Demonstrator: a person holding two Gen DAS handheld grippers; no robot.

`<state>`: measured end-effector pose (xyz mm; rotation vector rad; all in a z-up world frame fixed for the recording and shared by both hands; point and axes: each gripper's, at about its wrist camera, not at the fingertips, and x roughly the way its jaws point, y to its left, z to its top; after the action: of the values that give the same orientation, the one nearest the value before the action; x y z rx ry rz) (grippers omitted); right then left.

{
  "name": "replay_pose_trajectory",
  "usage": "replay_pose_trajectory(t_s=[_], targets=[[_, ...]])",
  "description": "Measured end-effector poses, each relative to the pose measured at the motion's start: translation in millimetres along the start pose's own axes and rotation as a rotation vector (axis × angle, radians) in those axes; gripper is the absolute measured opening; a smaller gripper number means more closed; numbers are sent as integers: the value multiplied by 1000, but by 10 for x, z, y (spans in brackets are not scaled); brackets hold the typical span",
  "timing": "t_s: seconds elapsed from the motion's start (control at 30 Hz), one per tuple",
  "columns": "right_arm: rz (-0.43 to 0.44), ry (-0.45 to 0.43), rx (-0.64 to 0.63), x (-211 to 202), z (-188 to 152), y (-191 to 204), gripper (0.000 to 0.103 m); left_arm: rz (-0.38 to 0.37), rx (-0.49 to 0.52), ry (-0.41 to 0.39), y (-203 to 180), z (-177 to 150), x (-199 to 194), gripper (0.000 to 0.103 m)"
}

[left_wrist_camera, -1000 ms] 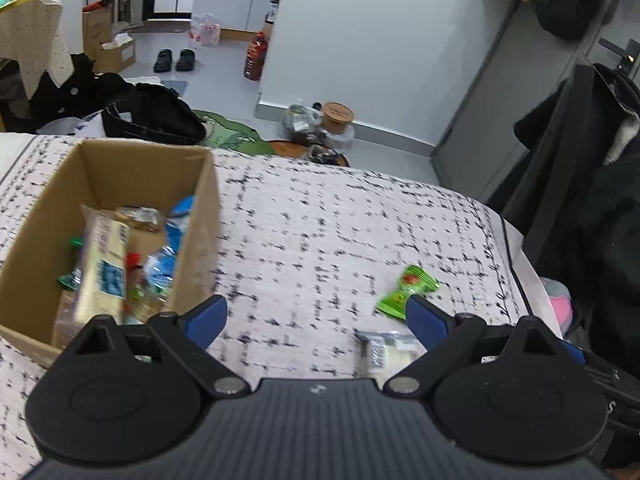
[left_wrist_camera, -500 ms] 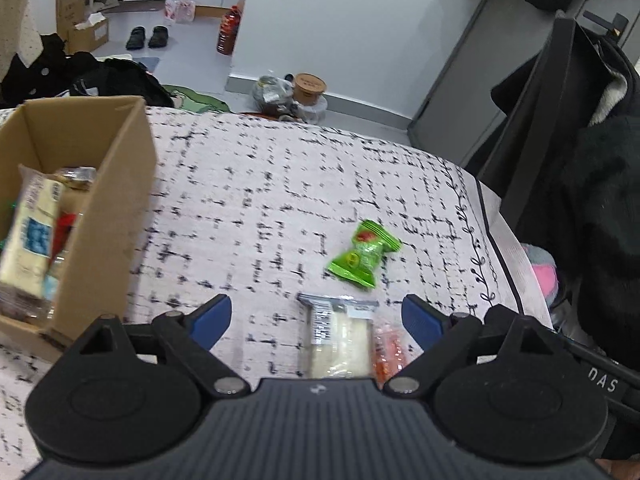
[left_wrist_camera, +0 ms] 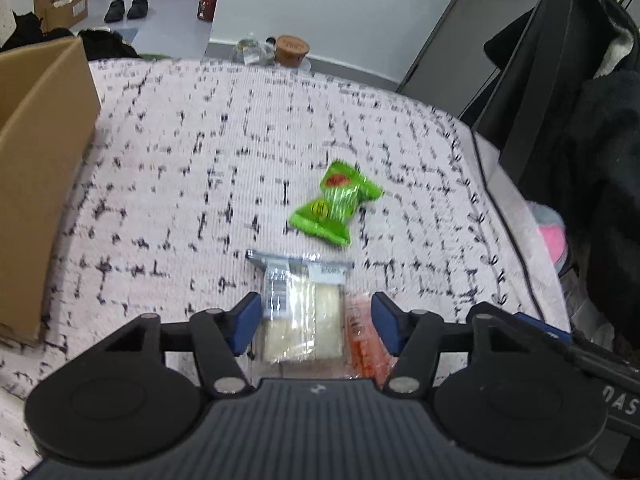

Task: Organize snacks
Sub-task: 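Grasp white bread pack with left gripper while right gripper grasps orange candy bag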

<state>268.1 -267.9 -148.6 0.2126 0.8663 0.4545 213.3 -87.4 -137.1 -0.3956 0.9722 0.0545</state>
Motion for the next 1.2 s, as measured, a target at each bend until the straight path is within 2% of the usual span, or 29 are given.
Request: replay_pose_trajectory(t_s=[0.07, 0.1, 0.13, 0.27, 0.67, 1.13, 1.2], targets=[[-2, 11, 0, 19, -19, -5, 73, 12, 9, 19, 7, -40, 70, 57], [-4, 18, 2, 27, -24, -9, 73, 22, 15, 30, 13, -56, 101, 50], [-5, 25, 3, 47, -37, -7, 71, 36, 18, 23, 26, -75, 104, 48], [-1, 44, -1, 106, -69, 37, 68, 45, 36, 16, 33, -78, 67, 44], [41, 100, -36, 254, -112, 292, 54, 35, 7, -12, 246, 6, -156, 43], [18, 160, -92, 487, -188, 486, 52, 25, -8, -23, 391, 33, -295, 43], [2, 162, -114, 526, -209, 524, 49, 27, -8, -22, 406, 27, -302, 43]])
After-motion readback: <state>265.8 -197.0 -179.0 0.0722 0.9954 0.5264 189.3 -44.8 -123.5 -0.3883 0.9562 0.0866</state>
